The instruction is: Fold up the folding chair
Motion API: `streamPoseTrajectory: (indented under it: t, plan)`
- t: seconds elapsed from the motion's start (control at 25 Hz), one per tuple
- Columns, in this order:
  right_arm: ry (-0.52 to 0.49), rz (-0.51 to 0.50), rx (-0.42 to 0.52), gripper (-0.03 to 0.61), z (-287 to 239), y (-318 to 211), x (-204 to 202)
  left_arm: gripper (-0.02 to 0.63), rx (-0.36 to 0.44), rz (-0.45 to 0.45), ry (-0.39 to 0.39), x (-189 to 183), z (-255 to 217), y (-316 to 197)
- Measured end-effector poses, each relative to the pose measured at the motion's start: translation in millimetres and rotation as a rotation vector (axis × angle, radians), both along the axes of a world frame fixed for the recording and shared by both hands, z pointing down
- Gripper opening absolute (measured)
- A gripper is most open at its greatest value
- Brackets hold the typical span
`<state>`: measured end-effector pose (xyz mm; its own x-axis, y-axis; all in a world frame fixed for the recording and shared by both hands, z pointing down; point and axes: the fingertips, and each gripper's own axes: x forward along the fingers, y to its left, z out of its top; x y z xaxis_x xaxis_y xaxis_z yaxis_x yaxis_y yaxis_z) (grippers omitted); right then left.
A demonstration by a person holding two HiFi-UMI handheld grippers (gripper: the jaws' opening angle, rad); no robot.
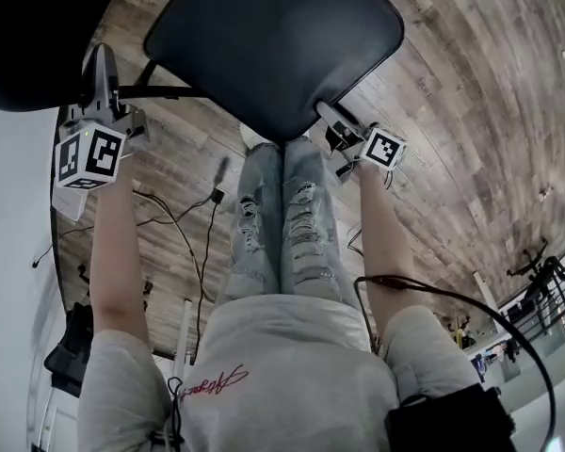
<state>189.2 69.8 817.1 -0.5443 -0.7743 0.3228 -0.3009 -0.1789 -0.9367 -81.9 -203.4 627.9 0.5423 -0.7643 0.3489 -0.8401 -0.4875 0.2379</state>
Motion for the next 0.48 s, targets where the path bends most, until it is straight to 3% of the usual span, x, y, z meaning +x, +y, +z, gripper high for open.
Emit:
streamPoseTrajectory:
  t: [0.2, 0.32, 0.48]
  plan:
    - [-0.210, -0.001, 0.118, 0.247, -1, -11, -10, 0.015, 0.022, 0.035, 0.054, 4, -3, 0]
    - [-0.238, -0.015, 0.140, 0.242, -5, -12, -15, 0.015, 0.016, 0.058, 0.056, 2, -6, 8]
    - [-0.246, -0.006, 0.071, 0.241, -1, -15, -11, 0.015, -0.001, 0.105, 0.166, 13, -11, 7]
